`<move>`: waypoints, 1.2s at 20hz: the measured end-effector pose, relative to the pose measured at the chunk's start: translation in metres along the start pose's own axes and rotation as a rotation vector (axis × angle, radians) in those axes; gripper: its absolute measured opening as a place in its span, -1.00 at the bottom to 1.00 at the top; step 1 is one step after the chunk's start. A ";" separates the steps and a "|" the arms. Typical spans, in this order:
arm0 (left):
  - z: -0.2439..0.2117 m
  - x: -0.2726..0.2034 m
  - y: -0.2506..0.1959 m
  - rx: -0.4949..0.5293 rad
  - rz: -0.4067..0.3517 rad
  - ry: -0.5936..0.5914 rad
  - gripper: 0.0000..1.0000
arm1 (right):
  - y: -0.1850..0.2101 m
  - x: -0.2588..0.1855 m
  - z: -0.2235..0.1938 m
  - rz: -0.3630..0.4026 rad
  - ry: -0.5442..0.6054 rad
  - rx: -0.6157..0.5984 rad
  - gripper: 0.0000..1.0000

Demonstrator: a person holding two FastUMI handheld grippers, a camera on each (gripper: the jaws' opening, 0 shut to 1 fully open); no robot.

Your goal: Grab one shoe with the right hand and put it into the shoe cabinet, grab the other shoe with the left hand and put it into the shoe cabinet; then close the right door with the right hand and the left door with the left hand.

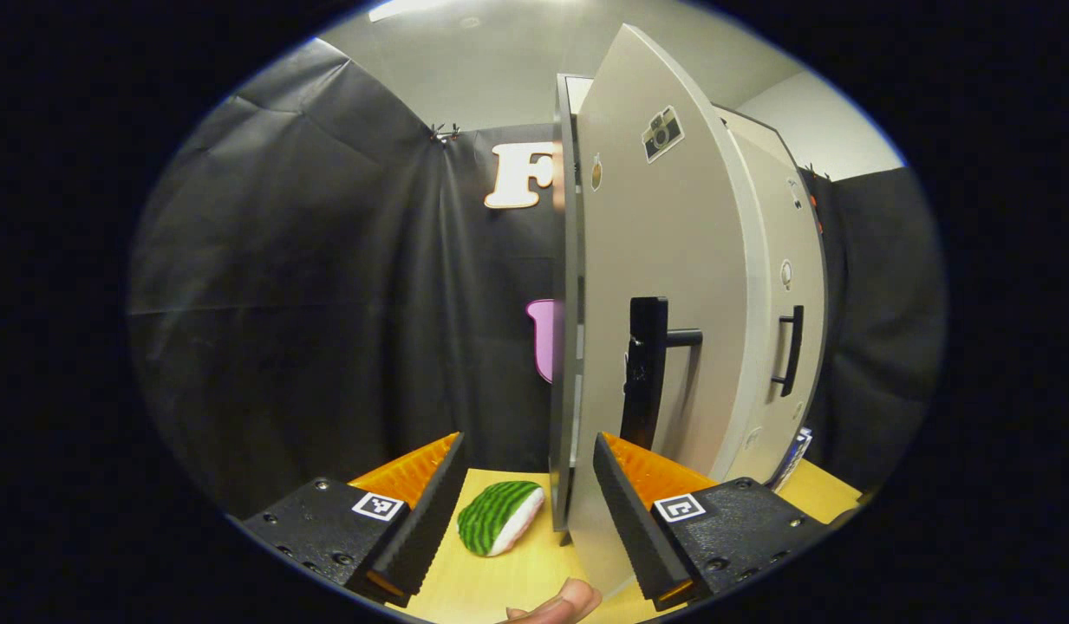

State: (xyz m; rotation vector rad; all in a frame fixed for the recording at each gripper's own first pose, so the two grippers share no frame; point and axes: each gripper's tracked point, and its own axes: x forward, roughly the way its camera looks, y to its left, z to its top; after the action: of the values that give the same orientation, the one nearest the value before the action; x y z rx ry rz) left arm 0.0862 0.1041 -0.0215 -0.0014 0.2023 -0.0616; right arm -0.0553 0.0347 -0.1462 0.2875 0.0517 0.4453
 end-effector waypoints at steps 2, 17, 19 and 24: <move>-0.002 0.001 -0.015 -0.020 -0.028 0.007 0.80 | 0.004 0.005 -0.005 -0.006 0.010 -0.015 0.92; -0.014 0.029 -0.113 0.019 -0.132 0.019 0.72 | -0.019 0.009 0.016 -0.150 -0.016 0.013 0.92; -0.012 0.022 -0.116 0.032 -0.144 0.013 0.80 | -0.023 0.006 0.020 -0.167 -0.024 0.007 0.92; -0.011 0.020 -0.122 0.063 -0.143 -0.007 0.75 | -0.034 0.009 0.023 -0.174 -0.028 0.015 0.92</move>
State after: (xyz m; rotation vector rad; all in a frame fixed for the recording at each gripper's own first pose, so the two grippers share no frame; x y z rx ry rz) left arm 0.0962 -0.0185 -0.0353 0.0463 0.1928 -0.2100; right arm -0.0309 0.0030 -0.1338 0.3011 0.0527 0.2681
